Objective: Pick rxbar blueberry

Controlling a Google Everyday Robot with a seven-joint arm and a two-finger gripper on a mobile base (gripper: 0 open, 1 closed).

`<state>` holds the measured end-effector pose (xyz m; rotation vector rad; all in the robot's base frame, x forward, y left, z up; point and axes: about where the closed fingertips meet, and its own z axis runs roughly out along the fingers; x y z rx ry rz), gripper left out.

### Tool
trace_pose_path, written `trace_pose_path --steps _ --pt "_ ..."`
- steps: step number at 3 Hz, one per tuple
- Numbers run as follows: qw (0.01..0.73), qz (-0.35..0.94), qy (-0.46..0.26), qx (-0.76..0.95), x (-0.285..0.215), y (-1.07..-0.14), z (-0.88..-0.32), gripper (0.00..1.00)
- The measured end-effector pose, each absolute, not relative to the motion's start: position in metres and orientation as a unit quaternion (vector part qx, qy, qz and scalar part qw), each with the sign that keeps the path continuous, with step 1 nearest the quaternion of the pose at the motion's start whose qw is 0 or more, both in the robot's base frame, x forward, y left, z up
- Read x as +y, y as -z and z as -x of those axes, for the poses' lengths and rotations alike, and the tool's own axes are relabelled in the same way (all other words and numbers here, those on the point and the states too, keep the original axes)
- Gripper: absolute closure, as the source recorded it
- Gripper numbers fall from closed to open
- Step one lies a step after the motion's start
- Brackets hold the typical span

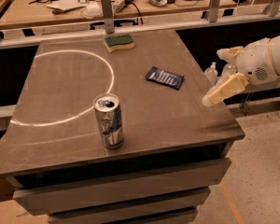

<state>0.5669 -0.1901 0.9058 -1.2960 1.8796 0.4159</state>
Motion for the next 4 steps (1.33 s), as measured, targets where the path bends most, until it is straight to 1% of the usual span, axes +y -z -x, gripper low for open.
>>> trace_pose_path --steps 2,4 --pt "0.415 0.51 -0.185 0.73 -0.179 -0.89 -0.607 0.0" --pt "0.417 0.497 -0.175 0.741 -0.156 -0.854 -0.657 0.0"
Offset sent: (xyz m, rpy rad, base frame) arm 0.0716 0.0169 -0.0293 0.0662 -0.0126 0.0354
